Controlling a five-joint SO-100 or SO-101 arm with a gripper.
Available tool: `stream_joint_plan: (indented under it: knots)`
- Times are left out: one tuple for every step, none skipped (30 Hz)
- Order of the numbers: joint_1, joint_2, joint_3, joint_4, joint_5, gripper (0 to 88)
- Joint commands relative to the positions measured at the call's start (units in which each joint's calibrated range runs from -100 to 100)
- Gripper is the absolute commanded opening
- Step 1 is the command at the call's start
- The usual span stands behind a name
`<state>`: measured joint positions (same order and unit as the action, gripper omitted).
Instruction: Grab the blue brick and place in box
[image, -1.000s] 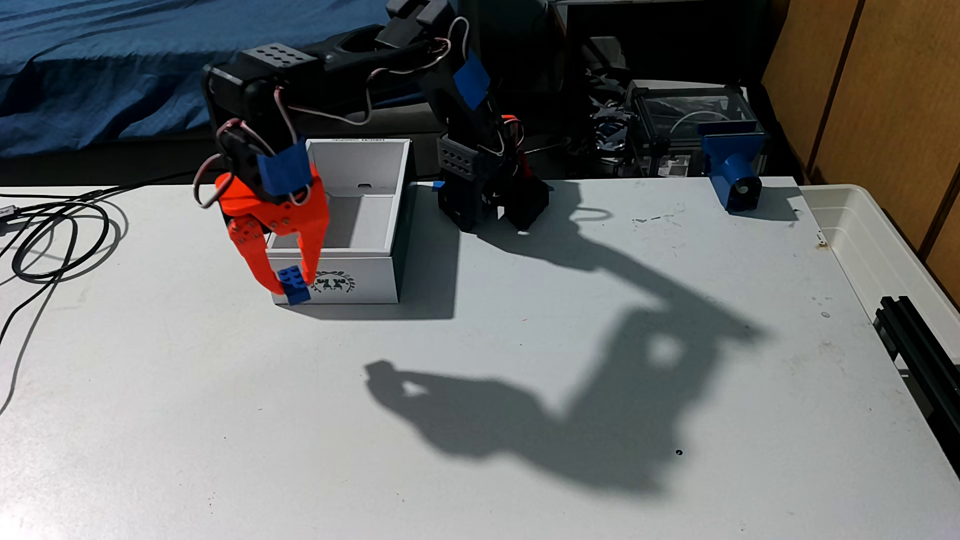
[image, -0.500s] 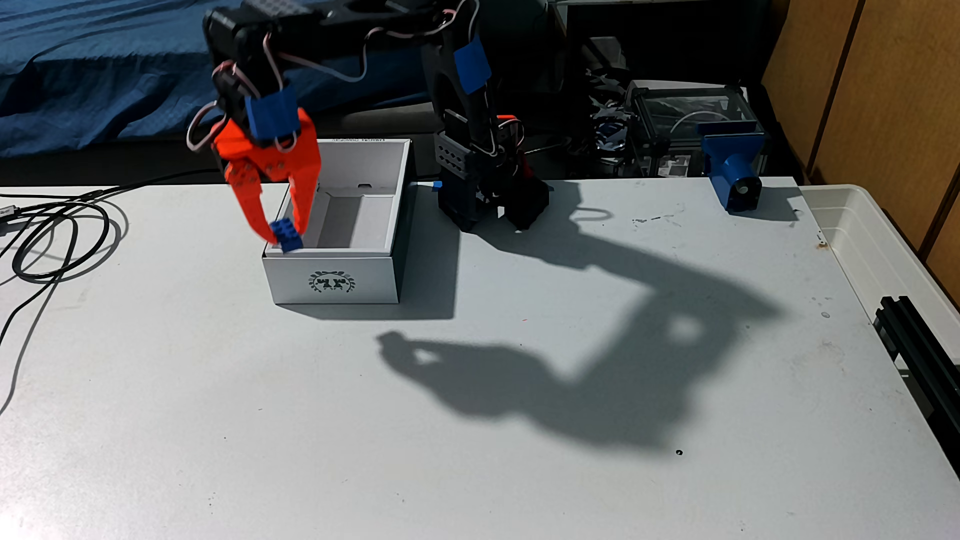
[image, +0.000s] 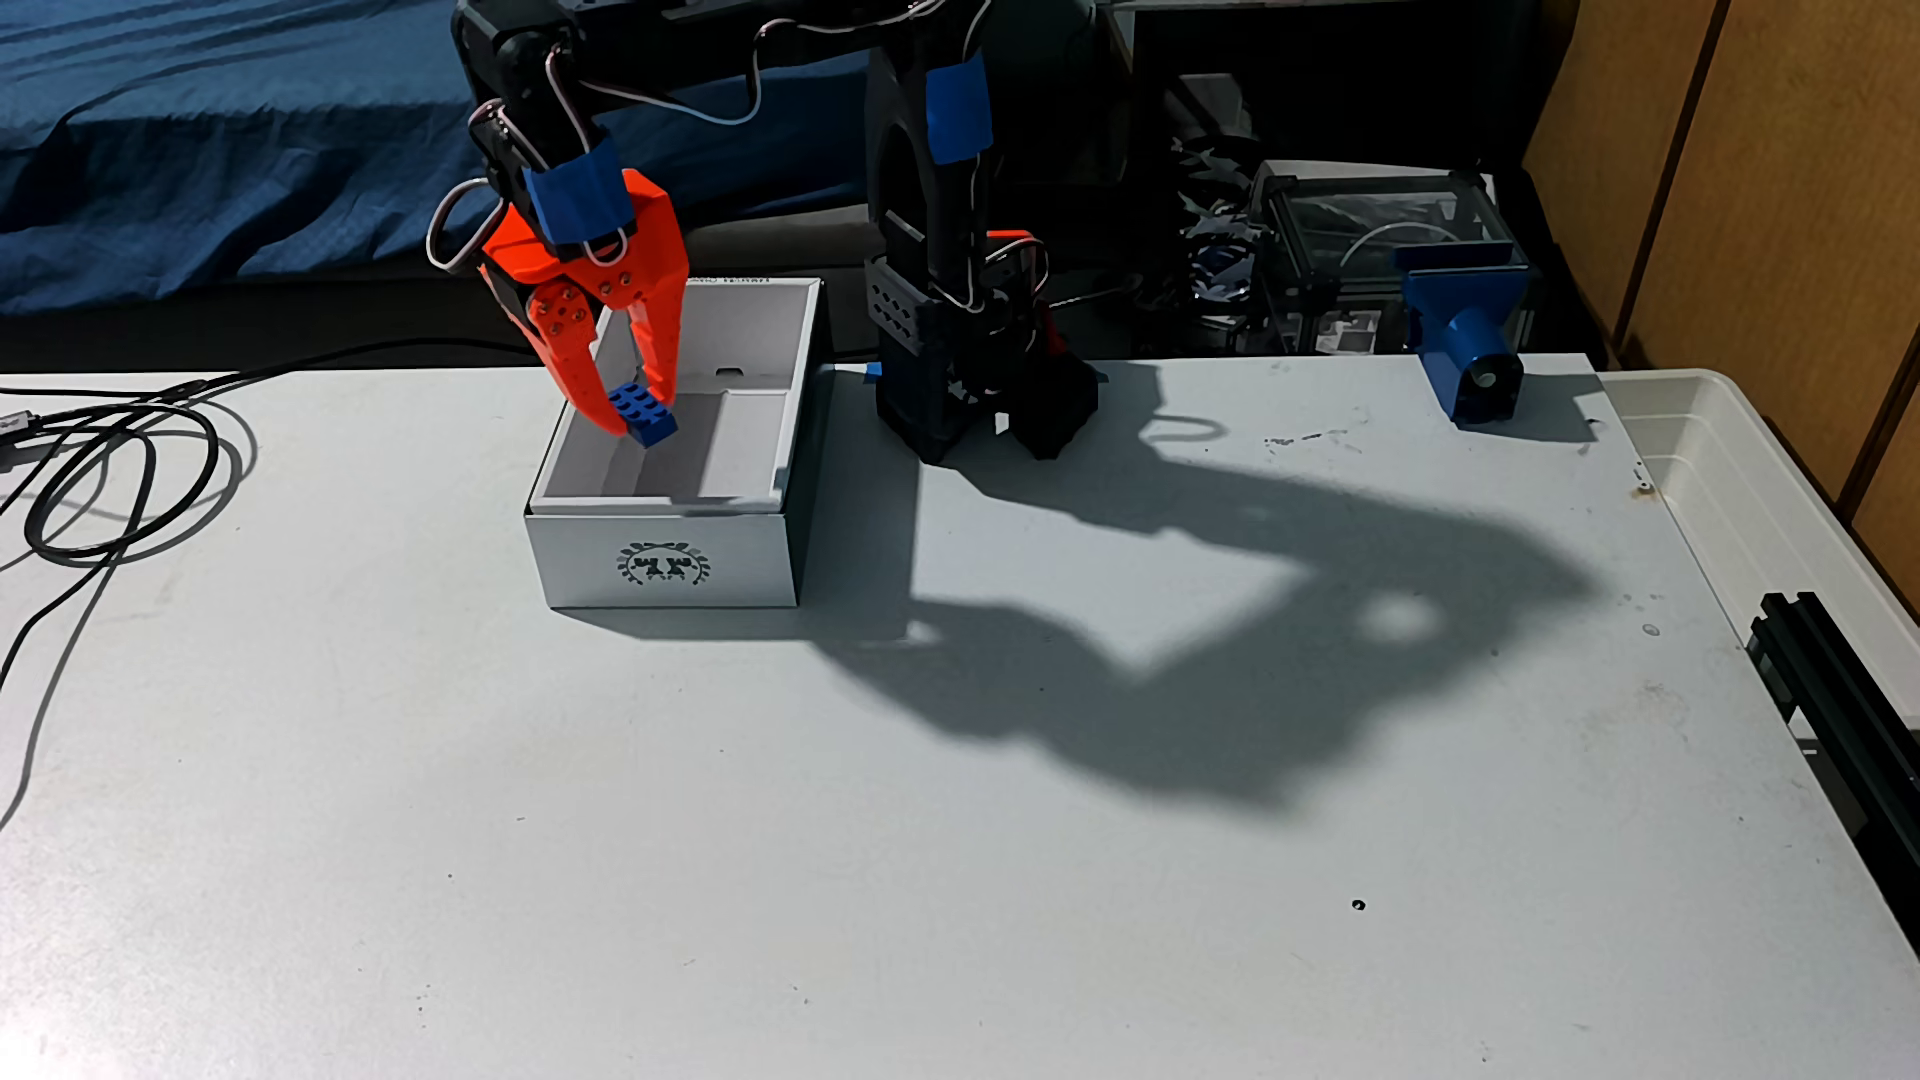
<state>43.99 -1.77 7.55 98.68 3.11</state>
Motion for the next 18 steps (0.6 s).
stream_joint_plan:
  knots:
    - [1.7,-4.0,1.9,-1.8,2.2,1.5]
    - [2.1,-4.9,3.1,-2.6,2.7,1.5]
    - [2.5,-5.7,4.3,-3.6,3.1,1.5]
    - [3.0,-6.6,5.7,-4.4,3.5,1.5]
    - [3.3,-7.5,7.0,-5.1,4.0,1.5]
    - [3.8,-8.5,8.3,-5.9,4.7,1.6]
    - [4.3,-9.4,9.6,-6.4,5.3,1.6]
    - [4.9,-10.4,11.1,-7.0,6.0,1.6]
    - [5.4,-11.4,12.6,-7.6,6.6,1.6]
    - [5.8,-12.4,14.1,-8.3,7.1,1.6]
    - [6.0,-13.2,15.8,-8.9,7.5,1.6]
    - [6.2,-14.3,17.6,-9.7,7.8,1.6]
    - [6.4,-15.2,19.2,-10.5,8.0,1.6]
    - [6.4,-16.0,20.9,-11.3,8.3,1.6]
    - [6.4,-16.9,22.4,-12.3,8.5,1.6]
    - [6.5,-17.5,23.8,-13.0,8.8,1.6]
    - [6.5,-18.3,25.1,-13.8,9.0,1.7]
    - [6.5,-18.9,26.2,-14.7,9.0,1.7]
